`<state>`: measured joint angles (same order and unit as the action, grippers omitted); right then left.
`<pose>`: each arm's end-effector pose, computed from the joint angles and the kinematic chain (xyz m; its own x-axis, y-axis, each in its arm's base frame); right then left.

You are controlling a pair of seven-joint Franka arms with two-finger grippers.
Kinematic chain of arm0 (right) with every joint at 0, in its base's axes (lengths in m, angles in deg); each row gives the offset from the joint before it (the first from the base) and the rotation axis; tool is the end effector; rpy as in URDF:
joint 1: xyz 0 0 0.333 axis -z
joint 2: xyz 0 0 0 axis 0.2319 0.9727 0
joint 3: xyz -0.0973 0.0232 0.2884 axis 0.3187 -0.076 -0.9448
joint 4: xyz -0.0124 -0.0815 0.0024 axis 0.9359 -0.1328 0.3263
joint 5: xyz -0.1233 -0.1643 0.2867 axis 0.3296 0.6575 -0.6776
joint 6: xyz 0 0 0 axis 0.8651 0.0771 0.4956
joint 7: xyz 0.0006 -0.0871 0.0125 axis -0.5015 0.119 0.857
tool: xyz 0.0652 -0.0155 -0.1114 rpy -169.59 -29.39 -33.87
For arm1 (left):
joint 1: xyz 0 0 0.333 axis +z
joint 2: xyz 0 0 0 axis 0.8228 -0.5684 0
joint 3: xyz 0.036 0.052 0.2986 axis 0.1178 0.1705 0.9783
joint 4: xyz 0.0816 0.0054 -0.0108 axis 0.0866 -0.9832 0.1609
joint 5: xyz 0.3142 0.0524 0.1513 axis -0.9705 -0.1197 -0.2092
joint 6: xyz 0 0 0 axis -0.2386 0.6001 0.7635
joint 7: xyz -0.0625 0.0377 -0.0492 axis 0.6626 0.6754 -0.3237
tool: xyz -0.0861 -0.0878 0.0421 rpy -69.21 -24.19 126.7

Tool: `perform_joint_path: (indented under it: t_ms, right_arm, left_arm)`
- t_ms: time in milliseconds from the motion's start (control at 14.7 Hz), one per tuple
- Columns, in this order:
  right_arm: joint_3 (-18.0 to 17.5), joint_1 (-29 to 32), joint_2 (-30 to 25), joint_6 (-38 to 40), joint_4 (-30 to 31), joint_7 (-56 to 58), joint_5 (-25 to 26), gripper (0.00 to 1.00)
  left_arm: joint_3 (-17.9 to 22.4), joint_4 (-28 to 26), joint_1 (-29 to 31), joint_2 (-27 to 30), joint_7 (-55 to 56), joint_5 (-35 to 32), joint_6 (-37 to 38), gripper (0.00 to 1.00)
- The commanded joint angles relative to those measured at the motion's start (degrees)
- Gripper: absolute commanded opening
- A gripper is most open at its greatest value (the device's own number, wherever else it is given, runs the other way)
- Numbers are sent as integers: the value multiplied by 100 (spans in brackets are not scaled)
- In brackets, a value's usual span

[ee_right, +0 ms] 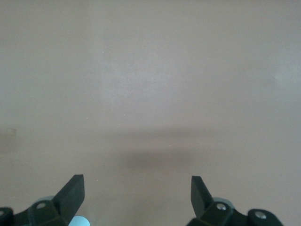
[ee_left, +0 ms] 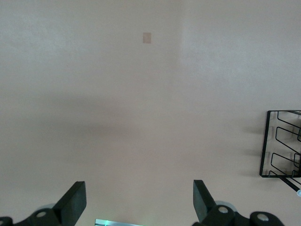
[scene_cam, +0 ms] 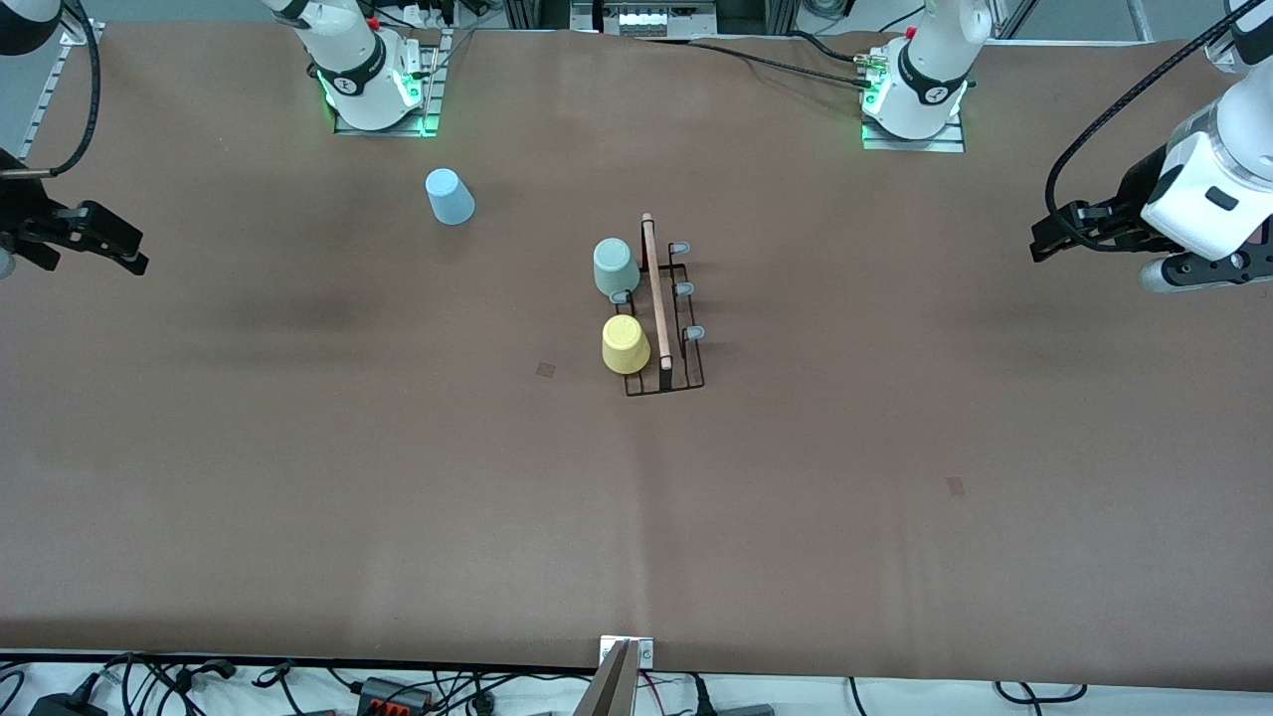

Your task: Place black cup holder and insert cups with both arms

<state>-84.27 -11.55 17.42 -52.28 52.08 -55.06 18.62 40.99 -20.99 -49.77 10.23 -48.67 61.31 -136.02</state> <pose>0.5195 -0.0283 0.5615 0.9975 -0.0152 0.0697 -0.0185 -0.9988 0.0462 0.5109 -0.0391 0.5627 0.9830 0.1530 -0.1019 0.1528 -0.9882 -0.0095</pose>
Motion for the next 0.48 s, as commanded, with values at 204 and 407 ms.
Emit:
perform_joint_path:
  t_ms: [204, 407]
  right_arm:
    - [-69, 131, 21, 124, -126, 28, 22, 100]
    - [-69, 131, -14, 510, -126, 80, 22, 100]
  left_arm:
    - [-15, 53, 30, 32, 8, -33, 55, 100]
    - [-15, 53, 30, 32, 8, -33, 64, 100]
